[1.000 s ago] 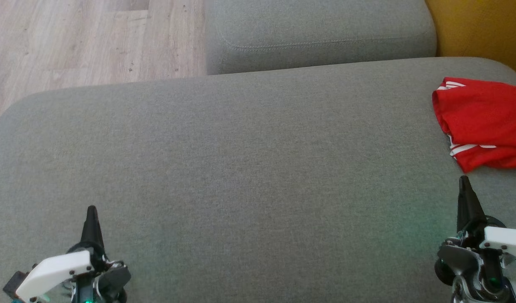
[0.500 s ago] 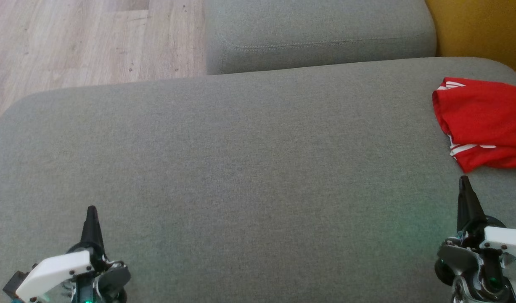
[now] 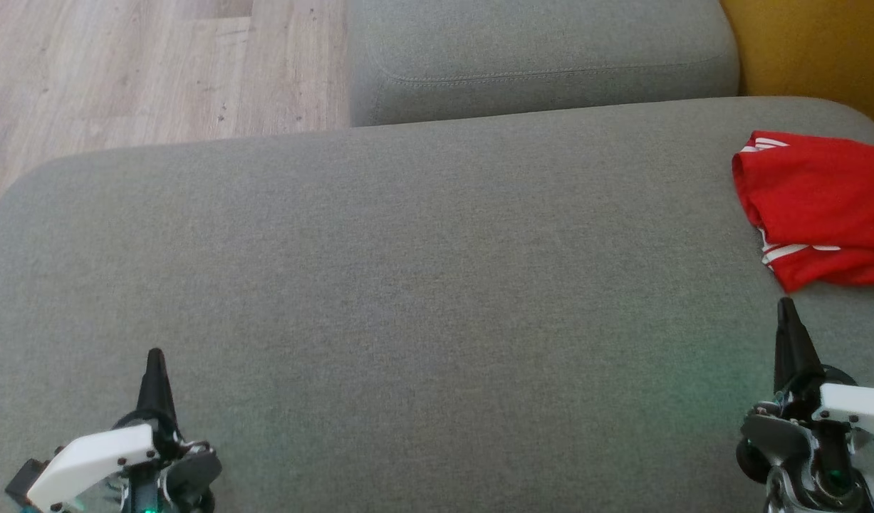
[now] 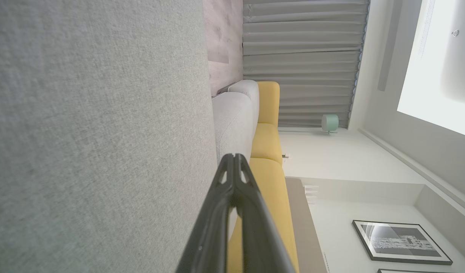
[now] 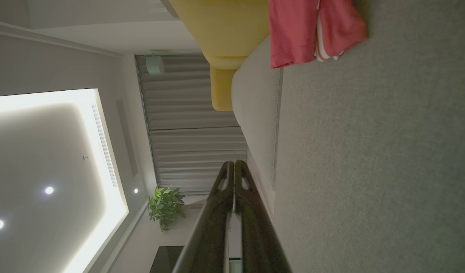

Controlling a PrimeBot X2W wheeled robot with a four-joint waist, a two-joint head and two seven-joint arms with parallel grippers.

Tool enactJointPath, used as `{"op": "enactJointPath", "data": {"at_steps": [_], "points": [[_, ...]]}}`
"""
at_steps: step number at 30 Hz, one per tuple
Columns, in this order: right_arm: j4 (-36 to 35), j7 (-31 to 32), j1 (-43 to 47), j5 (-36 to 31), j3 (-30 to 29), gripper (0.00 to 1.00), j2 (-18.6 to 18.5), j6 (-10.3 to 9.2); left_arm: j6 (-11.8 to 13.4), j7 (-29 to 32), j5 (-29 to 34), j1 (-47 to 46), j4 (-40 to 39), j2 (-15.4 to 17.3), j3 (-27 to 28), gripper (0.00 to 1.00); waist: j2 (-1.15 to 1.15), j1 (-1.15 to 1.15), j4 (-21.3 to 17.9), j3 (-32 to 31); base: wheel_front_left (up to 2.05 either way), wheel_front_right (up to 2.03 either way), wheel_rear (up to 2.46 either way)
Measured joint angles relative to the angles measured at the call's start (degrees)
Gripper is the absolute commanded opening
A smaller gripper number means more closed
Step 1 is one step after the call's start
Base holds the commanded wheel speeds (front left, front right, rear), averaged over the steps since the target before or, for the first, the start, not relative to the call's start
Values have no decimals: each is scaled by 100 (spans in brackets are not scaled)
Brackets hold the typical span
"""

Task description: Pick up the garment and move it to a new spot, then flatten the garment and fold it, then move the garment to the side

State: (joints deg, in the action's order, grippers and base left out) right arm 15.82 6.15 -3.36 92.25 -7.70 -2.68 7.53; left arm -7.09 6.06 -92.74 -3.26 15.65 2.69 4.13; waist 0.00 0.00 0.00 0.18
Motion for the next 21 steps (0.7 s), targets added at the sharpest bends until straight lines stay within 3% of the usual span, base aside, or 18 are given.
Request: {"op": "enactJointPath", "data": {"at_steps": [21], "points": [[0, 0, 0, 0, -1, 0, 0, 0, 0, 0, 7, 0, 0, -1, 2, 0, 0, 0, 0, 0, 0, 0, 0]]}}
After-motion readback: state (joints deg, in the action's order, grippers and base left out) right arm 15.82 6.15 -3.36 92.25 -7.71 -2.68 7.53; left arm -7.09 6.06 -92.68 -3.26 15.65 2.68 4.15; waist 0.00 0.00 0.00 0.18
